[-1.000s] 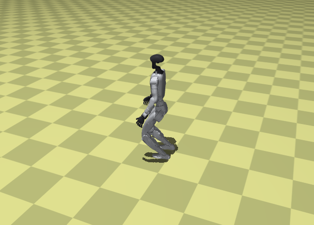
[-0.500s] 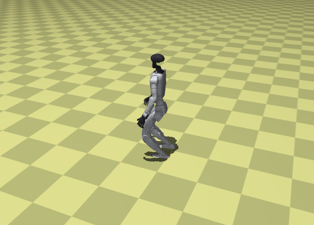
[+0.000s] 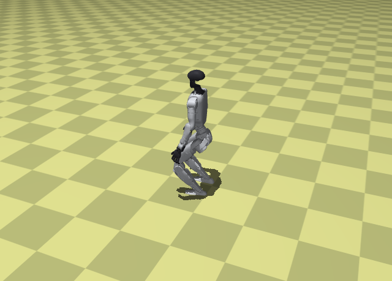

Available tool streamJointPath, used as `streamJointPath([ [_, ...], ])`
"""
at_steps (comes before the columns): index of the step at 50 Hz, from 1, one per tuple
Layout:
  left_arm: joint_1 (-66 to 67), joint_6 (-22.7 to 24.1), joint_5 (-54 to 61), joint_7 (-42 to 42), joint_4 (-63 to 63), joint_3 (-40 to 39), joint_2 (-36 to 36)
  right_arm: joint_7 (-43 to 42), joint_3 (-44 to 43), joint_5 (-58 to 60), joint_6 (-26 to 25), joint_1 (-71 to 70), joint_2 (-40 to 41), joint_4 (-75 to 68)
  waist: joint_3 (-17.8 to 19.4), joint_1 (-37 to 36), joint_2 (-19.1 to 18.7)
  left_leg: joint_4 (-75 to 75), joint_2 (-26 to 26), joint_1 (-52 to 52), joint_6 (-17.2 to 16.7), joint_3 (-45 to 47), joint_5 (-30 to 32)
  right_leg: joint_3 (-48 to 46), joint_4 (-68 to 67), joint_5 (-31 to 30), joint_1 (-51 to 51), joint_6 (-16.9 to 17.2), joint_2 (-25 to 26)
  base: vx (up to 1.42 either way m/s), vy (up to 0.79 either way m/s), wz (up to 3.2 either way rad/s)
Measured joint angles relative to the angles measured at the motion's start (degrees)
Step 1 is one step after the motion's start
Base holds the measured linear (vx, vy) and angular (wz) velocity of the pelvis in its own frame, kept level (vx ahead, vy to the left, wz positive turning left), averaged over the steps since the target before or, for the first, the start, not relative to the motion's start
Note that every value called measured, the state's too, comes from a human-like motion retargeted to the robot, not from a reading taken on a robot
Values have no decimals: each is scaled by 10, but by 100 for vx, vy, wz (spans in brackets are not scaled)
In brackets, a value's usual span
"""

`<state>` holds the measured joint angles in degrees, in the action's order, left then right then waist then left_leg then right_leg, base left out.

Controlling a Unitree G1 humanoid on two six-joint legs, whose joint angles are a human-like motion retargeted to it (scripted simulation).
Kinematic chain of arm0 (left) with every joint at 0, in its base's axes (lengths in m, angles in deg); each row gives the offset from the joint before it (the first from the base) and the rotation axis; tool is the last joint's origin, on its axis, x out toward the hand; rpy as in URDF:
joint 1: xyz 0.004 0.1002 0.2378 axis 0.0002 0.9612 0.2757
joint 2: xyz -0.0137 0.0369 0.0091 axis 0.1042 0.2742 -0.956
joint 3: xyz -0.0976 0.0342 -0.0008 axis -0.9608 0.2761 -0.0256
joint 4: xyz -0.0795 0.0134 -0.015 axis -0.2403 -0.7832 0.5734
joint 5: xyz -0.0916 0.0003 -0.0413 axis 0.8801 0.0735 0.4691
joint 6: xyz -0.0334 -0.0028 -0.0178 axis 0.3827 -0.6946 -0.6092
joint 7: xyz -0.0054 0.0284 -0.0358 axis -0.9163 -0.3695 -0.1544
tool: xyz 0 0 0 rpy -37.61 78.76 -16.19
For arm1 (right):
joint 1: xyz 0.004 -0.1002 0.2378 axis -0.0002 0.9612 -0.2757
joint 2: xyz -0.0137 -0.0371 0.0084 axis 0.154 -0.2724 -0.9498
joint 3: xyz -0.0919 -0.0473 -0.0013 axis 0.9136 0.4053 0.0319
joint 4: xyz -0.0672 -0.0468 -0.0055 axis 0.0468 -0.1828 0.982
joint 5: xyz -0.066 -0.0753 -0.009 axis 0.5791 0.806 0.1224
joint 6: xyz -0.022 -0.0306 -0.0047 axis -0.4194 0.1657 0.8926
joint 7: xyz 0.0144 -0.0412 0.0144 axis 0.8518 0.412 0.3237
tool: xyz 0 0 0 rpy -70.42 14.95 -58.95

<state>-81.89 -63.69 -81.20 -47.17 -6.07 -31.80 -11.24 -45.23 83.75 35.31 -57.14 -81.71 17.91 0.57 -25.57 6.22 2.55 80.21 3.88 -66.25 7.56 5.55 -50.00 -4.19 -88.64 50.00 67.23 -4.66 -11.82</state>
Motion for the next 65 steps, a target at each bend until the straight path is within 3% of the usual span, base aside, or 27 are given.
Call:
streamJointPath([
  [2, 0, -2, 0, -5, -8, -1, -8, -6, -1, 2, -1, -1, 9, -16, -21, 0, 1, 0, 3, -20, 1, 3, 0, 3, -1, 0, 23, -3, -2, 4, -1, 2],
  [3, -3, -1, 2, -4, -12, -2, -14, -9, -4, 2, 1, -6, 17, -31, -10, -3, 3, -6, 1, -7, -1, 3, 0, 2, 2, 0, 12, -4, -1, 7, -1, -22],
  [5, -11, -1, 9, 4, -11, -8, 1, -1, -9, -4, 1, -17, 8, -41, 48, -19, 6, -14, -7, 60, -1, -2, 0, -1, 12, 0, -60, -2, 11, 8, -1, -46],
  [10, 19, 13, 29, -3, 25, -15, 15, 0, -15, -20, 3, 2, 4, -22, 78, -35, 14, -73, -8, 188, -4, -3, 0, -1, 65, -12, -176, 4, 24, 25, -1, -41],
  [13, 34, 23, 45, -5, 51, -27, 31, 6, -18, -33, 4, 9, -6, -1, 85, -61, -1, -147, -38, 260, -14, -12, 47, -1, 169, -101, -247, 0, 69, 25, 1, -93],
  [16, 46, 30, 53, -8, 66, -36, 38, 15, -14, -41, 3, 16, -16, 15, 59, -68, -9, -229, -53, 274, -29, -15, 151, -3, 248, -214, -259, -2, 81, 13, 0, -50],
  [20, 52, 33, 56, -11, 68, -39, 48, 30, -5, -43, 5, 20, -28, 26, 29, -69, -12, -274, -54, 262, -38, -22, 221, 0, 289, -267, -246, -1, 85, 4, -1, -21],
  [25, 49, 31, 56, -11, 61, -44, 52, 36, 1, -41, 9, 14, -35, 25, 24, -71, -18, -261, -48, 254, -33, -37, 211, 2, 272, -259, -235, -2, 88, -7, -2, -20],
  [27, 55, 31, 54, -11, 56, -43, 45, 36, 2, -40, 10, 19, -29, 23, 30, -71, -17, -210, -46, 236, -26, -38, 172, 3, 226, -234, -219, -2, 86, -17, -4, -18],
  [31, 53, 26, 51, -7, 48, -42, 35, 36, 0, -35, 7, 13, -19, 13, 40, -67, -15, -119, -44, 202, -1, -33, 21, -10, 131, -107, -191, 10, 67, -17, -6, 5],
  [35, 32, 13, 44, -13, 29, -39, 20, 25, 4, -6, -3, -10, -6, -9, 33, -23, 12, -74, 0, 116, 12, -8, 0, -27, 35, 0, -115, 19, -27, -24, -6, 97],
  [39, 15, 4, 53, -19, 5, -48, 4, 8, 14, 17, -8, -28, 12, -39, 16, -21, 11, -62, -11, 56, 22, 4, 0, -26, 39, 0, -56, 0, -29, -15, 1, -3],
  [43, 35, 12, 66, -14, 19, -41, -10, 7, 17, 11, -3, -9, 18, -36, 41, -30, 5, -103, -8, 125, 31, -2, 0, -24, 67, -1, -119, -6, -11, 8, 2, -24],
  [50, 72, 17, 85, 5, 69, -29, -5, 35, 11, -11, 5, 16, 8, -6, 68, -61, -13, -128, -33, 220, 47, 1, 1, -27, 118, -79, -199, -7, 34, 9, 6, -58],
  [55, 65, 21, 74, -10, 96, -30, -5, 19, 6, -16, 7, 9, 15, 0, 53, -43, 0, -81, 1, 142, 36, 8, 0, -43, 43, 0, -136, 2, -27, -7, -1, 30],
  [58, 47, 16, 73, -22, 92, -35, -8, 5, 4, -15, -1, -6, 23, -17, 30, -39, 2, -60, -13, 81, 35, 27, 0, -45, 37, 0, -77, -9, -37, -3, 0, 7],
  [61, 51, 21, 97, -11, 103, -33, -12, 10, -7, -31, -1, -1, 23, -30, 59, -50, -6, -73, -21, 132, 25, 18, 0, -44, 53, 0, -130, -13, -13, 16, -1, -37],
  [63, 71, 25, 120, 1, 115, -35, -10, 23, -15, -46, -2, 16, 18, -26, 82, -57, -10, -89, -26, 198, 22, 13, 0, -28, 90, -26, -193, -8, 17, 28, 3, -67],
  [65, 88, 24, 142, 14, 119, -39, -9, 37, -21, -63, -7, 28, 12, -23, 94, -77, -29, -126, -59, 249, 11, 11, 39, -28, 149, -122, -243, -10, 52, 21, 5, -120],
])
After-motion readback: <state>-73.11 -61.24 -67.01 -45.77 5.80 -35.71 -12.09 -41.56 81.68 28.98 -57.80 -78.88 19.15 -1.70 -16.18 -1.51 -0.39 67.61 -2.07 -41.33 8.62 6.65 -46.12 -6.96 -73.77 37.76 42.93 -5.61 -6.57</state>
